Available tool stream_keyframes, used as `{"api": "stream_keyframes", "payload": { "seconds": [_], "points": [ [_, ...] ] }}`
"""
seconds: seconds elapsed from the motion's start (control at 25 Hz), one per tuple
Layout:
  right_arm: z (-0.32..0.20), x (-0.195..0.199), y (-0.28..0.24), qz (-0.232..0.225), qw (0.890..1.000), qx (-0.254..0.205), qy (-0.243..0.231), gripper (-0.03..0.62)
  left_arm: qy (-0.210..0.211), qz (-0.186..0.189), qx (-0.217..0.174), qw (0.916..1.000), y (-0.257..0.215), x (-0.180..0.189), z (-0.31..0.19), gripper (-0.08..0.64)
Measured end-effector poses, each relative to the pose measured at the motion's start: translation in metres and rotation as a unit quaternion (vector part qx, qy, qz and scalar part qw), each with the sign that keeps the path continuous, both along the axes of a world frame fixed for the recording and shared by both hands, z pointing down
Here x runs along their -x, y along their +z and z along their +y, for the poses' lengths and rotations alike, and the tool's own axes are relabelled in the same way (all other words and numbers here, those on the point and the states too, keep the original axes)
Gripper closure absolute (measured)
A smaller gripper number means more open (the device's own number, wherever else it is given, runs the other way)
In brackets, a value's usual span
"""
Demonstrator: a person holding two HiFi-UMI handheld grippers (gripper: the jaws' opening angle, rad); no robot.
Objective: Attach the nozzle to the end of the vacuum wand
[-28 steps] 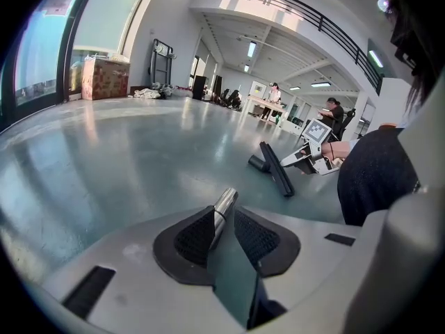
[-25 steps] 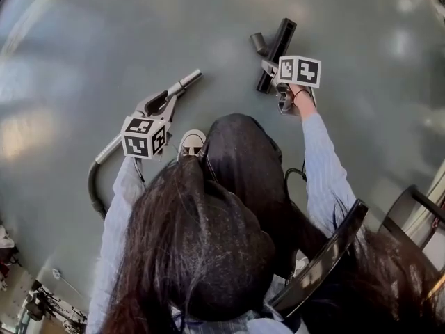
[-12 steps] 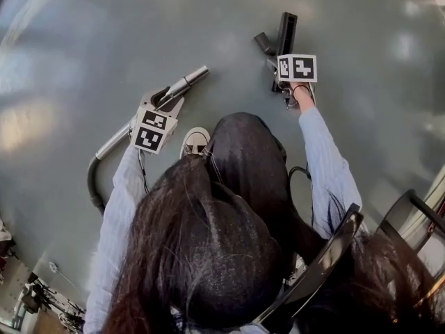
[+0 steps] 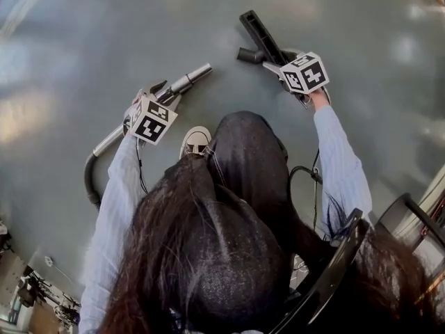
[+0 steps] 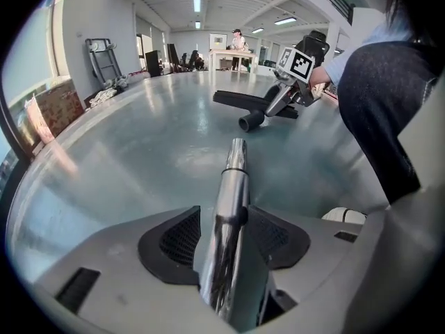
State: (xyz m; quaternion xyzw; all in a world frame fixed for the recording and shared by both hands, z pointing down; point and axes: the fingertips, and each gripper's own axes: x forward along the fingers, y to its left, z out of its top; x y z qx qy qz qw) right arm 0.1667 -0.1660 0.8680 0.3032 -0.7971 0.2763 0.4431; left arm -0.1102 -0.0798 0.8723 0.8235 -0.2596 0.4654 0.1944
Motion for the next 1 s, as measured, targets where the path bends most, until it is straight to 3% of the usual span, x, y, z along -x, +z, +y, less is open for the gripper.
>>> {"api": "stream_keyframes", "payload": {
  "seconds": [0.2, 0.44, 0.6, 0.84, 1.0],
  "points": [
    [0.005, 0.037, 0.013, 0.042, 0.991, -0.014, -0.129, 0.347, 0.055, -0.019, 0.019, 0.9981, 0.021, 0.001, 0.010, 0.370],
    [-0.003, 0.049, -0.003, 0.077, 0.972, -0.032, -0.221, 0.348, 0.046, -0.012, 0.020, 0.9987, 0.007, -0.014, 0.003, 0.371],
    [-0.001, 0.060, 0.003, 0.108, 0.959, -0.039, -0.258, 0.350, 0.046, -0.007, 0.027, 0.9986, 0.009, -0.013, 0.009, 0.371],
    [0.001, 0.089, 0.048, 0.154, 0.954, -0.034, -0.255, 0.348, 0.051, -0.013, 0.030, 0.9982, 0.044, 0.002, 0.016, 0.371],
    [0.004, 0.094, 0.050, 0.184, 0.938, -0.055, -0.288, 0.347, 0.054, -0.010, 0.028, 0.9981, 0.049, 0.002, 0.019, 0.371]
  ]
}}
